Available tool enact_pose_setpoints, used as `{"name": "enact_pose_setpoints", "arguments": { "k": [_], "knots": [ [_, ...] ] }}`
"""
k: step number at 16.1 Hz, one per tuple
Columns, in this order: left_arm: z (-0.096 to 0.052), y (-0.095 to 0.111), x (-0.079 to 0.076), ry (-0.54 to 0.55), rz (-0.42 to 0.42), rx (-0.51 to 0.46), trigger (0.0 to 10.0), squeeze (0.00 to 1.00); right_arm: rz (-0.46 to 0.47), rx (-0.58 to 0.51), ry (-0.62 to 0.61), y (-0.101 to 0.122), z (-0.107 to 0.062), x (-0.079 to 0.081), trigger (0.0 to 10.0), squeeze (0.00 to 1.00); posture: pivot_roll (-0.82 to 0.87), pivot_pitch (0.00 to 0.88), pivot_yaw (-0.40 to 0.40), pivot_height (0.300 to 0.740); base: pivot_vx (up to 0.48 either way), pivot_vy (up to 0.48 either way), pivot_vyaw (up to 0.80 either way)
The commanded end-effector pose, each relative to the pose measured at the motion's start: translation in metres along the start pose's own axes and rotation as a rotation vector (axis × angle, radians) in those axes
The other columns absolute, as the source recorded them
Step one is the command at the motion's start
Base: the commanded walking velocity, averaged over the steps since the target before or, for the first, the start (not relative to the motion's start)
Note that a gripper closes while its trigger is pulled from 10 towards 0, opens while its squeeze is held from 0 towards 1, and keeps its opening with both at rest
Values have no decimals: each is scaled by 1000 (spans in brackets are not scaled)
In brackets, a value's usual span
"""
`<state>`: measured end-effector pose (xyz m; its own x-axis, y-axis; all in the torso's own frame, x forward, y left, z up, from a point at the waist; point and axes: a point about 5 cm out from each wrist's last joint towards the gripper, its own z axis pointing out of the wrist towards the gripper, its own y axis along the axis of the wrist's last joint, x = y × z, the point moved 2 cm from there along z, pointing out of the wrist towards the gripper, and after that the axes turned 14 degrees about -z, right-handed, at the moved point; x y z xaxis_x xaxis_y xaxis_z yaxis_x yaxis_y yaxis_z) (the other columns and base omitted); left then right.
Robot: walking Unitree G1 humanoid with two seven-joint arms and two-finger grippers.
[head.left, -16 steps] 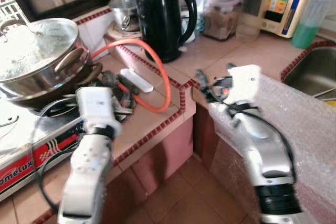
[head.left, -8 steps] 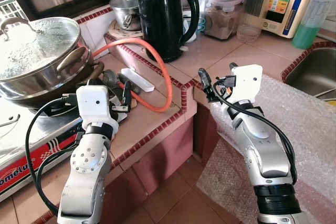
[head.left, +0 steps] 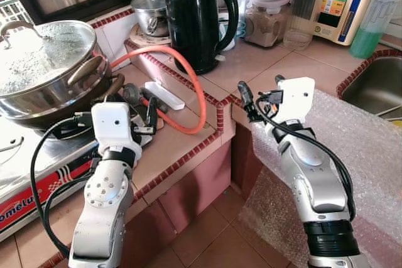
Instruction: Kitchen organization
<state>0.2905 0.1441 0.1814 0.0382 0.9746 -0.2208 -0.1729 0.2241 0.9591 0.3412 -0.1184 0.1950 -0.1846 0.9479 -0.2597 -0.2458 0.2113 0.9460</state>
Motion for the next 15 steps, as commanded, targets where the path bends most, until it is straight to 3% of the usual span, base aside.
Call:
{"name": "enact_pose_setpoints", "arguments": {
  "k": [1,15],
  "knots": [
    [0,-2,5,15,16,15,10000,0,7,-3,4,2,0,3,10000,0,-190,57,122,740,-251,0,0],
    [1,-3,6,23,13,19,10000,0,7,-5,14,3,3,3,10000,0,-183,51,114,740,-264,0,0]
  ]
}}
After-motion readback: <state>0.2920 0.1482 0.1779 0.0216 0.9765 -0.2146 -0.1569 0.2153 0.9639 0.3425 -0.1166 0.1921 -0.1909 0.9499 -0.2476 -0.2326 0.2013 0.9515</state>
